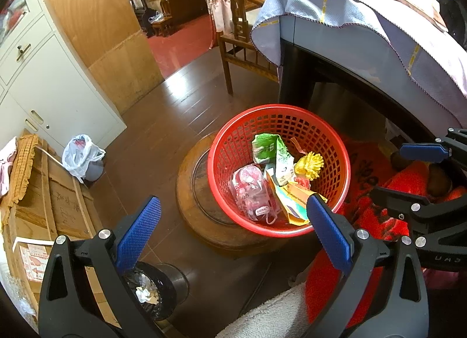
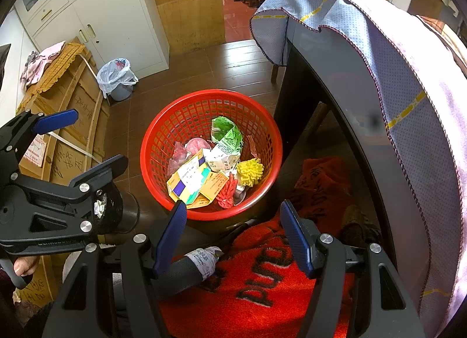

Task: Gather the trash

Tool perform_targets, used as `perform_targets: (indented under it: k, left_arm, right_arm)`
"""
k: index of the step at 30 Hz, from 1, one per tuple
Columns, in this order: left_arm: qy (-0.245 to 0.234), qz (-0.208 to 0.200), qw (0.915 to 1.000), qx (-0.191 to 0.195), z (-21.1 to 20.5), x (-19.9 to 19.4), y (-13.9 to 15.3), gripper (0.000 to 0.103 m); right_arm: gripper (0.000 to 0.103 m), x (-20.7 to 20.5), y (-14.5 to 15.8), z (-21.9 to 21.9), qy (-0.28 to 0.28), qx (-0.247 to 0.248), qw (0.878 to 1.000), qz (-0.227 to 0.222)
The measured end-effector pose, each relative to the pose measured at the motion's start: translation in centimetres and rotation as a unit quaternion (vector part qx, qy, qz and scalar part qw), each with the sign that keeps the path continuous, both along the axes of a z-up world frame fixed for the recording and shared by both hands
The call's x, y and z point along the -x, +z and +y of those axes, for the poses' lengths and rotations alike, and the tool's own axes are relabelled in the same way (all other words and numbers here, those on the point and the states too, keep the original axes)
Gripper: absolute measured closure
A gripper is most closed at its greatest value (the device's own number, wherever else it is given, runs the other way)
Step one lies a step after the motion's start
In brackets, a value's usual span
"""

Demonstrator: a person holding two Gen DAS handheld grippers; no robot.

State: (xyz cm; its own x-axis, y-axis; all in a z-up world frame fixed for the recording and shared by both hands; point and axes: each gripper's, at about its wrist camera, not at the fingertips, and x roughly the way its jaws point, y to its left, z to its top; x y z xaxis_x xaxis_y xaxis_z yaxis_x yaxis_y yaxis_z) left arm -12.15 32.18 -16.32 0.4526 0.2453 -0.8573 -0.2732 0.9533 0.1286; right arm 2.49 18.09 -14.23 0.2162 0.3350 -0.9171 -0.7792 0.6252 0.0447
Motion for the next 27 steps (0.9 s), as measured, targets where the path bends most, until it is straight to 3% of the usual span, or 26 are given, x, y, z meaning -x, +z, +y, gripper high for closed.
perform_targets:
  k: [27]
  left_arm:
    - [-0.007,0.01,0.9999,-0.006,-0.41,-0.08,-0.52,0.007]
  right_arm:
    - [0.037,-0.01,-0.35,-0.2,0.002,0.0,1.0,0.0]
